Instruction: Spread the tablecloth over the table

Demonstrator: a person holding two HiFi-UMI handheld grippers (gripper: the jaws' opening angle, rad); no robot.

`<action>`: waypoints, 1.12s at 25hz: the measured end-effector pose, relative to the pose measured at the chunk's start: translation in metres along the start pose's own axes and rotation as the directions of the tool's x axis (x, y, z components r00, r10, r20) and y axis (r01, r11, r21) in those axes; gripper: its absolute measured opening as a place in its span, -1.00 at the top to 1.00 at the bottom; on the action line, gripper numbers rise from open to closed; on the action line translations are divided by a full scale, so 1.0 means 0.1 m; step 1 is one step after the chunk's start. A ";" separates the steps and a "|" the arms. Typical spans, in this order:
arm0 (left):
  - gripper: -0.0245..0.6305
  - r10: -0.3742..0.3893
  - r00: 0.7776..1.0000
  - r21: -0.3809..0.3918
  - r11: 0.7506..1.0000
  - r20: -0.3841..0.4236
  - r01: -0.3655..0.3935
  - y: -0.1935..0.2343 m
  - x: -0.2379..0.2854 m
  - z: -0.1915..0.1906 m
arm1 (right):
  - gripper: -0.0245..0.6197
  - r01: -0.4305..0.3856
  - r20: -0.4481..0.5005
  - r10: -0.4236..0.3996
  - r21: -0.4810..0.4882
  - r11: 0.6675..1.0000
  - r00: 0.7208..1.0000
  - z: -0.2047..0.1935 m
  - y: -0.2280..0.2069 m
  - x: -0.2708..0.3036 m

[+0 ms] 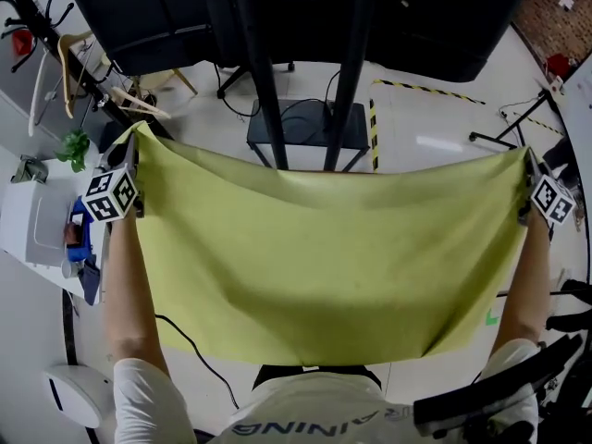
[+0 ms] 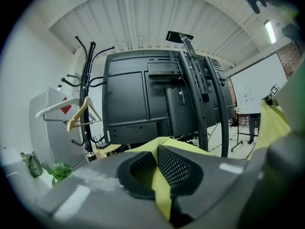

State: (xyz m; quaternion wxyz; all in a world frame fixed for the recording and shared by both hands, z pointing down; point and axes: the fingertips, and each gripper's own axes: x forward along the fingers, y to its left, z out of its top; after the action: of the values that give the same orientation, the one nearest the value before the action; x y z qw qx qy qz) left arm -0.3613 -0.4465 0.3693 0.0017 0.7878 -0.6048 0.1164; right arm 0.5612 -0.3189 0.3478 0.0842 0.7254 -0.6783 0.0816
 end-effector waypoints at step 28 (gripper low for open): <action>0.91 0.105 0.992 -0.173 0.978 -0.063 -0.114 0.43 1.13 -0.92 | 0.90 0.065 0.020 -0.070 0.192 0.979 0.997 -0.66 -0.59 1.06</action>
State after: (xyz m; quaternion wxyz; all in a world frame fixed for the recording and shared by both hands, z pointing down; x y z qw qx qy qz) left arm -0.3921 -0.5528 0.4741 0.0811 0.7466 -0.6550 0.0836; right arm 0.6272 -0.4028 0.4362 0.0078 0.7537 -0.6434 0.1339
